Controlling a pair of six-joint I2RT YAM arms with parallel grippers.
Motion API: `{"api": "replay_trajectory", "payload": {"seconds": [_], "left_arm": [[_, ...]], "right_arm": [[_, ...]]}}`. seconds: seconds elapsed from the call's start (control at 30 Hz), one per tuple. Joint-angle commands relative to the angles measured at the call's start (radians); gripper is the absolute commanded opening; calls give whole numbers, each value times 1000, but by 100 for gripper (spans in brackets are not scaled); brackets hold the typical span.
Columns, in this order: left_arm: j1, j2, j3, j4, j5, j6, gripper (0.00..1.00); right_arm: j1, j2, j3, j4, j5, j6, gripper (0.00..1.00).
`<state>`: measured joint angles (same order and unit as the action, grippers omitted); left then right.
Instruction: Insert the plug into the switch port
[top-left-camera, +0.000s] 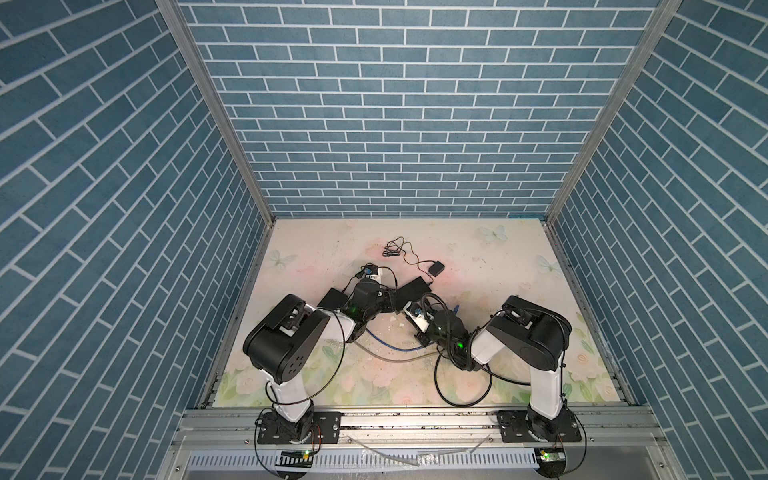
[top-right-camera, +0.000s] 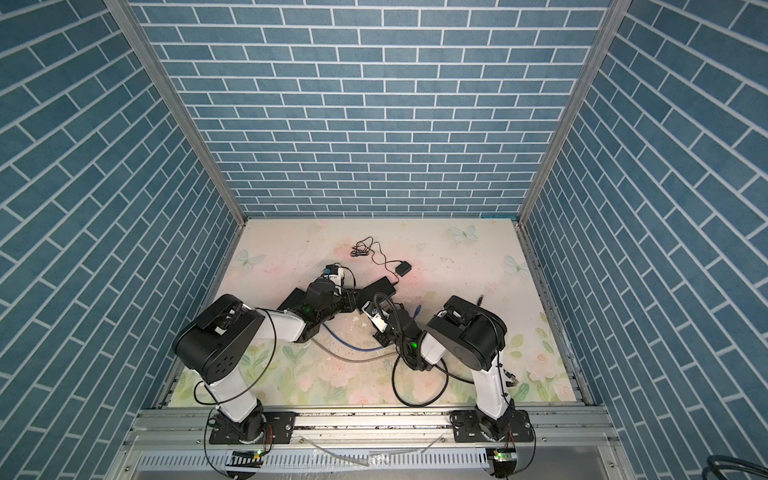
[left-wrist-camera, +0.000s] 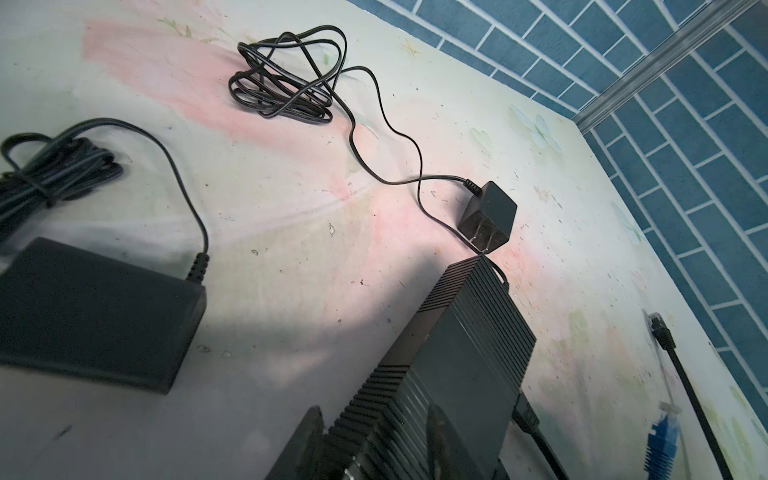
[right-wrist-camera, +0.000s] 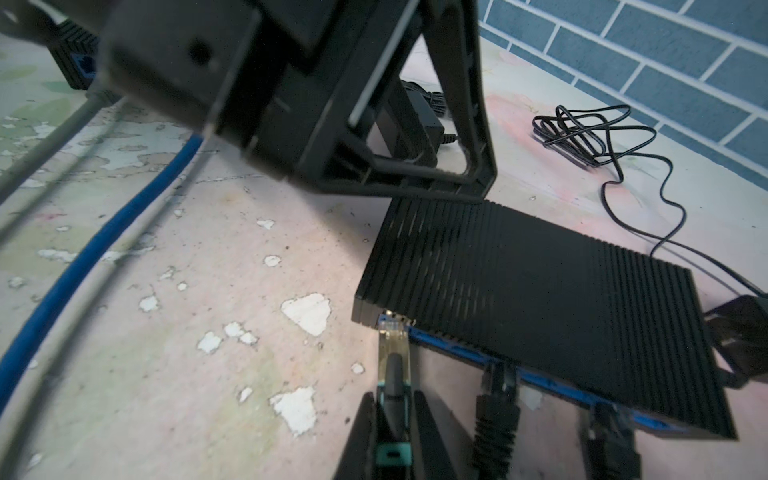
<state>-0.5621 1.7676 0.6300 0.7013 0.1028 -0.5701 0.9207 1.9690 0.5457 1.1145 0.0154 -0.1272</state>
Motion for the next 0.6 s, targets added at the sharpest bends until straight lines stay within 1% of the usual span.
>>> {"api": "replay_trajectory", "payload": {"seconds": [0.0,0.03,0.1,0.23,0.27,0.37,0.43,0.5,0.57], "left_arm": [[-45,19,-2,5,166,4,42],[-42,7,6,-25,152,14,42],[-32,-16,40,-137,120,43,44],[-17,-65,104,-303,91,126,56],[-13,-73,123,-347,92,151,58],[-12,-88,205,-499,88,236,61],[-11,-96,238,-551,97,279,63],[-11,-102,269,-607,93,322,69],[-11,-98,306,-662,112,372,74]], "right_arm": [[10,-22,-5,-17,-60,22,0],[10,-29,-11,-23,-82,6,0],[9,-46,-23,-46,-132,-27,0],[4,-113,-57,-112,-175,-79,0],[2,-132,-59,-134,-174,-81,0],[-5,-181,-58,-212,-165,-83,0],[-13,-216,-59,-254,-145,-79,0],[-29,-273,-73,-306,-119,-74,0],[-72,-350,-81,-396,-77,-37,0]]}}
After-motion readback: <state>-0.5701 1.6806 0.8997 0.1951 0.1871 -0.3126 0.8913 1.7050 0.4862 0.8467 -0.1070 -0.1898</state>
